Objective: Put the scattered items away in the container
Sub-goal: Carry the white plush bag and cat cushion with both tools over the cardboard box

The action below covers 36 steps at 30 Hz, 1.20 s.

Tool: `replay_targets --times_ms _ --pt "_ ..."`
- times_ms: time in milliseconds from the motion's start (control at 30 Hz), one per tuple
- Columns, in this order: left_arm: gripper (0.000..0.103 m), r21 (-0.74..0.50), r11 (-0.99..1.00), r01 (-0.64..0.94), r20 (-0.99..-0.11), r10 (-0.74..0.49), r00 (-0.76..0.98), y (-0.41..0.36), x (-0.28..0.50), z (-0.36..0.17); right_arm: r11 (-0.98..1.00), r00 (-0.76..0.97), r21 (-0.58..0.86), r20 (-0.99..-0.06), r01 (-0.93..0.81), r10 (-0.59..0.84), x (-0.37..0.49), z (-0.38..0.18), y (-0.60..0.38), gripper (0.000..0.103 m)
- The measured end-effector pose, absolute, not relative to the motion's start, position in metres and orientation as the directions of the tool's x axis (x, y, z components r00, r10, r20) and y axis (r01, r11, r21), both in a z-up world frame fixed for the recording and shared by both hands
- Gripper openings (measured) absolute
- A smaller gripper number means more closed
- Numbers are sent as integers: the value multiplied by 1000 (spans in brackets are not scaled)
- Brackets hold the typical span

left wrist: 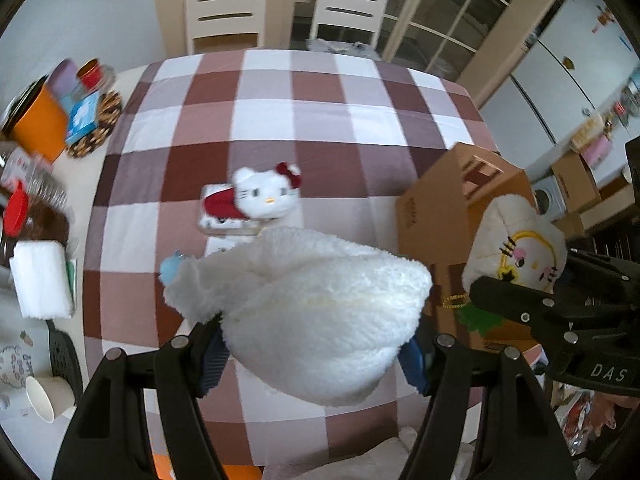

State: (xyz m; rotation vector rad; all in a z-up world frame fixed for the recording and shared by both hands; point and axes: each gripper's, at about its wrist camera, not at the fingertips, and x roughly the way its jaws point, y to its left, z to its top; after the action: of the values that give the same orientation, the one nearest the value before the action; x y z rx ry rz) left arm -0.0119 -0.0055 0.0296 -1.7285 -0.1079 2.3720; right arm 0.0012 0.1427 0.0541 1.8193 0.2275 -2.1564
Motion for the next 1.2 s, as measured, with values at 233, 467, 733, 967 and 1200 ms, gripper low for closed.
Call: replay_targets --times_ms 233,467,733,967,1200 --pt "71 -184 -962 -200 -927 237 -289 35 -19 41 -952 -168 94 -975 290 -147 2 68 176 52" --pt "71 -190 -937 -294 -921 274 -276 82 -26 50 -969 -206 99 -967 228 -147 7 85 213 52" --pt "71 -199 -897 -395 -912 317 -261 129 -29 60 -982 -241 104 -960 160 -141 14 99 250 52" --pt "71 -200 -869 -452 -912 334 -239 161 -31 58 -987 -232 108 -963 119 -134 20 96 273 52" --pt "71 -199 -851 -486 -918 335 -210 181 -37 48 -989 -216 113 -968 95 -131 22 92 291 52"
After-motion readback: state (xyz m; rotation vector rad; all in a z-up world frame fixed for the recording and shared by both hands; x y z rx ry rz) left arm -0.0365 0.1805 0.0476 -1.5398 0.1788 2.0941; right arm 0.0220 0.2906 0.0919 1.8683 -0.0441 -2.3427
